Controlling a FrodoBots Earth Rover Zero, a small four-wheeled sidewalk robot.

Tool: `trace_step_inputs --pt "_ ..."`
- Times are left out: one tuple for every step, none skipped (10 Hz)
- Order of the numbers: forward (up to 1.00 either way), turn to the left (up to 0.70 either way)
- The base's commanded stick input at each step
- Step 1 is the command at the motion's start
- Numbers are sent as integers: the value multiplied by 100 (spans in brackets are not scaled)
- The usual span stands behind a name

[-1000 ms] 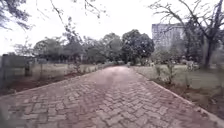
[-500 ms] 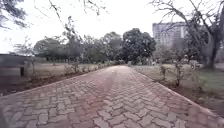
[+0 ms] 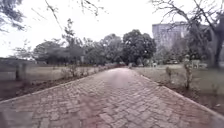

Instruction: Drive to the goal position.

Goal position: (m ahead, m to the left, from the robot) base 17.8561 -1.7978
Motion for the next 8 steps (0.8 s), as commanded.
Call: trace_step_inputs --pt "70 -7" --pt "70 -18" --pt "70 -18" --pt "70 -7" --pt "70 0" --pt "70 0" --pt "70 0" --pt "70 0"
